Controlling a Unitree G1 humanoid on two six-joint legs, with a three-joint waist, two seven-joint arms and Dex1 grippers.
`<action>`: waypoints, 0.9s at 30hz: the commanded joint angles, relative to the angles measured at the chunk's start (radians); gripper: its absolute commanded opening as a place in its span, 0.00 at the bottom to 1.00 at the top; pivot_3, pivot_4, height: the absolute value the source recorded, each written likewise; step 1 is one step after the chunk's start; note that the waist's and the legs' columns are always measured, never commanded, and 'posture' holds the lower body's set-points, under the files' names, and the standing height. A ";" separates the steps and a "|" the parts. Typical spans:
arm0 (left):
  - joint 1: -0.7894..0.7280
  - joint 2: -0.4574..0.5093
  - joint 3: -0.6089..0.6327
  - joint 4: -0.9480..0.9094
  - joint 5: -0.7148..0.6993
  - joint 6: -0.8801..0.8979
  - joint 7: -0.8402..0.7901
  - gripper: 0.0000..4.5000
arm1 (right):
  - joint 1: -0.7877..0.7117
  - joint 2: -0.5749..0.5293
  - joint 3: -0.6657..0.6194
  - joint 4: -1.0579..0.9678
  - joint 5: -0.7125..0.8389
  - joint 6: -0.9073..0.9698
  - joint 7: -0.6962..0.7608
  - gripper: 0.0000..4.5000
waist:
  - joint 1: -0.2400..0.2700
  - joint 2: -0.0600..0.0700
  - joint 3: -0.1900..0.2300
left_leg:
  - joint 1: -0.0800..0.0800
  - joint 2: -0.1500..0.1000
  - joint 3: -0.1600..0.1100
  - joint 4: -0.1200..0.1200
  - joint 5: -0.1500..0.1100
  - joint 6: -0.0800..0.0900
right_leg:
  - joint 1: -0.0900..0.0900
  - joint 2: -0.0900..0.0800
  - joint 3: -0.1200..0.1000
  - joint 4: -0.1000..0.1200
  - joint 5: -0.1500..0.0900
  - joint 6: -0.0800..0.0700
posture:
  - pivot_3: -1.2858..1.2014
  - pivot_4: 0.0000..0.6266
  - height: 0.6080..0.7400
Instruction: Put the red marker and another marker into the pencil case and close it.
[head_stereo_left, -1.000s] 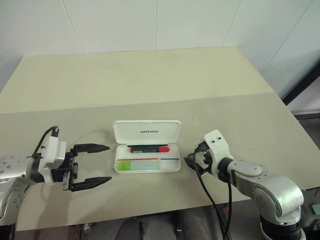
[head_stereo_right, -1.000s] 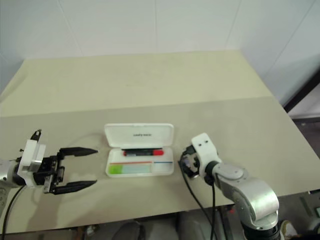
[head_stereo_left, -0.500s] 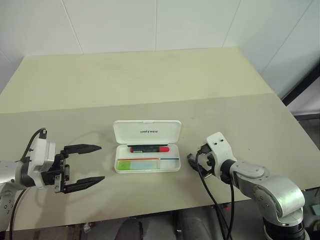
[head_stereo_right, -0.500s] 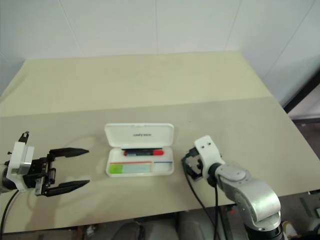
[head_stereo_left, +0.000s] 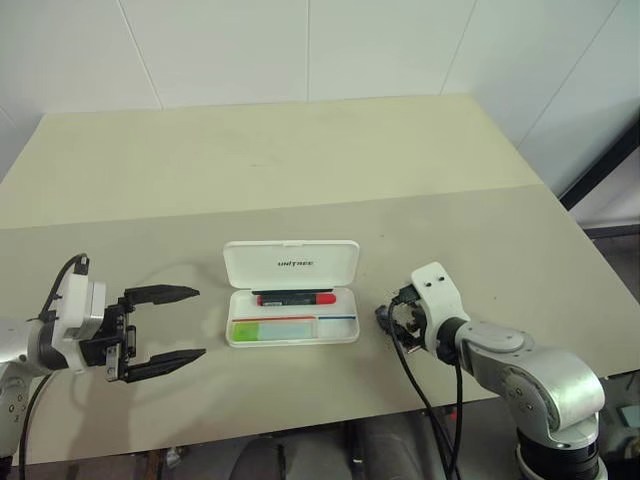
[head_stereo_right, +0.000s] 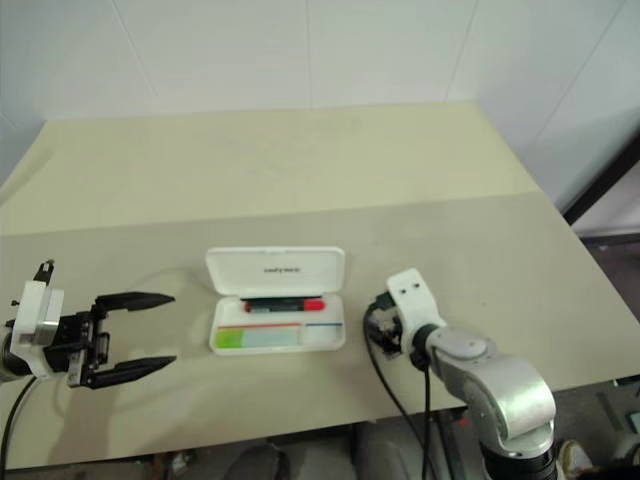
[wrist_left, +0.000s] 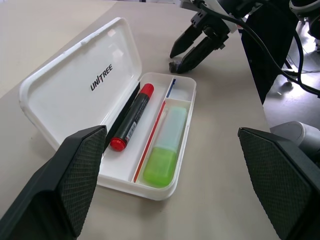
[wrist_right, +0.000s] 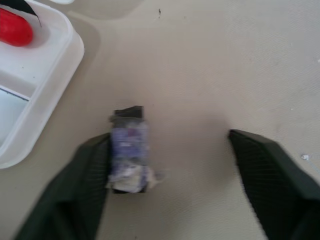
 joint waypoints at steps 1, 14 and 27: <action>-0.009 0.003 0.014 -0.012 -0.013 -0.005 0.004 1.00 | 0.015 0.015 0.025 -0.026 0.031 0.022 0.024 0.49 | -0.001 0.000 0.000 | 0.000 0.000 0.000 0.000 0.000 0.000 | 0.000 0.000 0.000 0.000 0.000 0.000 | 0.52 0.24 1.00; -0.043 -0.007 -0.018 -0.011 -0.014 -0.007 0.012 1.00 | 0.001 -0.075 0.021 0.015 0.030 -0.038 0.073 0.08 | 0.002 0.000 0.000 | 0.000 0.000 0.000 -0.001 0.000 0.000 | 0.000 0.000 0.000 -0.001 -0.001 -0.001 | 0.52 0.24 1.00; -0.107 -0.053 -0.108 -0.051 -0.031 0.012 0.037 1.00 | -0.097 -0.198 -0.053 0.008 0.148 -0.197 0.272 0.08 | 0.002 0.003 0.002 | -0.001 -0.001 0.000 -0.002 0.000 0.000 | 0.000 0.000 0.000 -0.001 0.001 0.003 | 0.52 0.24 1.00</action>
